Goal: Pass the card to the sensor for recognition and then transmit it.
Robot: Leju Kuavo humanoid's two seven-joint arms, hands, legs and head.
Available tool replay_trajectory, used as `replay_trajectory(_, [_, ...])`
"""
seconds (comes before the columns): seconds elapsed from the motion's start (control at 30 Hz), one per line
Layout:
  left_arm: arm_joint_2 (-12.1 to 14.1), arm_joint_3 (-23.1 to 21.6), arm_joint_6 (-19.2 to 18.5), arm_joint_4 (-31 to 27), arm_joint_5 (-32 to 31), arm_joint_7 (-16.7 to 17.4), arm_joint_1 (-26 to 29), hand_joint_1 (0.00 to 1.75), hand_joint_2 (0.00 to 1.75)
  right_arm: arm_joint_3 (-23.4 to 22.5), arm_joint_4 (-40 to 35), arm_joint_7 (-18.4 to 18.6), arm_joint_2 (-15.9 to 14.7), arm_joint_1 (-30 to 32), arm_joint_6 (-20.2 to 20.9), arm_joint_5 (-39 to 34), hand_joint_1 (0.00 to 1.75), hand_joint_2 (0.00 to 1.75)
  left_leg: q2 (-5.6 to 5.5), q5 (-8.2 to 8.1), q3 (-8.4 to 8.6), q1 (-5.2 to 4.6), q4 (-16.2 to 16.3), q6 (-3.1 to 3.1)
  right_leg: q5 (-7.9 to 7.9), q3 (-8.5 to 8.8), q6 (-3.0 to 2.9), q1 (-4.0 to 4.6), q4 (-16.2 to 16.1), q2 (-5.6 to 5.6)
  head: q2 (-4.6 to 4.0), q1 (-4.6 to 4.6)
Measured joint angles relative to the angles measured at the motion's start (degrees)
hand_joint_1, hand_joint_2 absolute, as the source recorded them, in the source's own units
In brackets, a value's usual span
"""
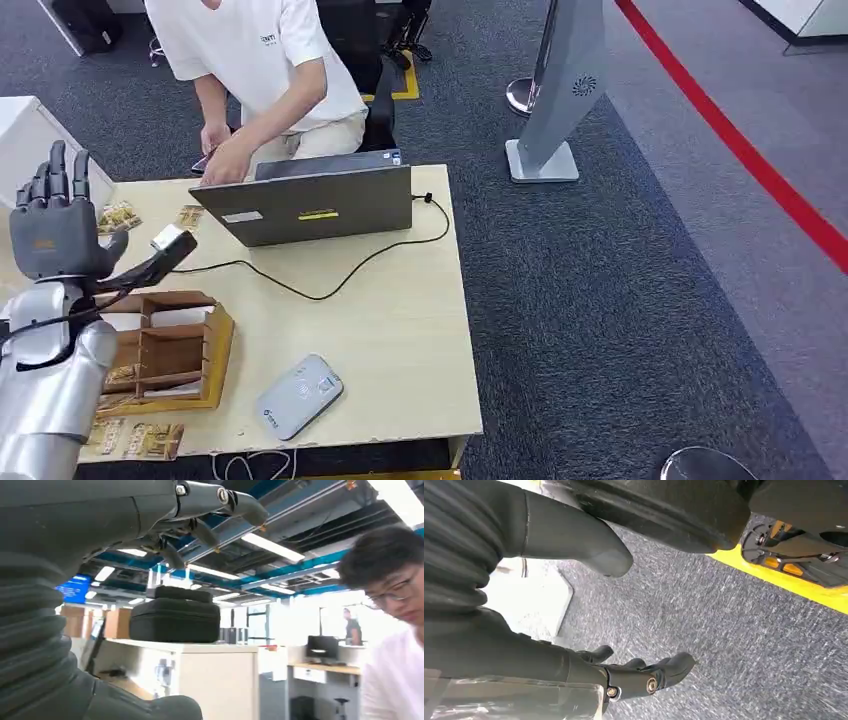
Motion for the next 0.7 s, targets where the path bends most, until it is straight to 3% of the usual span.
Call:
replay_trajectory(0.2, [-4.36, -5.83, 4.01, -23.62, -3.95, -1.09, 20.21, 0.00, 1.75, -0.04, 0.04, -0.02, 0.00, 0.45, -0.70, -2.38, 0.00, 1.75, 0.33, -0.33, 0.06, -0.06, 0.01, 0.11, -0.11, -0.01, 0.11, -0.05, -0.07, 0.27, 0.00, 0.00])
replay_trajectory(0.3, [-5.15, -9.38, 5.86, -31.71, -6.45, -0.63, 28.26, 0.00, 1.75, -0.04, 0.15, -0.18, 0.00, 0.89, -0.98, -2.80, 0.00, 1.75, 0.30, -0.38, 0.03, -0.06, 0.01, 0.16, -0.22, -0.01, 0.14, -0.05, -0.09, 0.19, 0.00, 0.02])
replay_trajectory(0.47, [-5.37, -11.36, 5.97, -38.78, -6.38, -0.69, 33.74, 0.00, 1.75, -0.04, 0.20, -0.22, 0.00, 0.97, -1.09, -3.04, 0.00, 1.75, 0.24, -0.39, 0.02, -0.03, 0.00, 0.14, -0.28, 0.01, 0.15, -0.03, -0.08, 0.08, 0.00, 0.00])
replay_trajectory(0.6, [-6.77, -11.36, 6.01, -44.42, -6.95, -5.65, 38.37, 0.00, 1.75, -0.04, 0.20, -0.48, 0.00, 1.13, -1.62, -3.73, 0.00, 1.75, 0.26, -0.39, 0.07, -0.02, -0.02, 0.14, -0.27, 0.05, 0.14, -0.02, -0.06, 0.13, 0.00, -0.04])
replay_trajectory(0.7, [-8.22, -11.39, 6.01, -47.42, -7.92, -7.12, 42.57, 0.00, 1.75, -0.11, 0.20, -0.52, 0.00, 1.22, -1.97, -4.44, 0.00, 1.75, 0.18, -0.39, 0.03, -0.03, -0.01, 0.14, -0.30, 0.05, 0.16, -0.03, -0.06, 0.02, 0.00, 0.00])
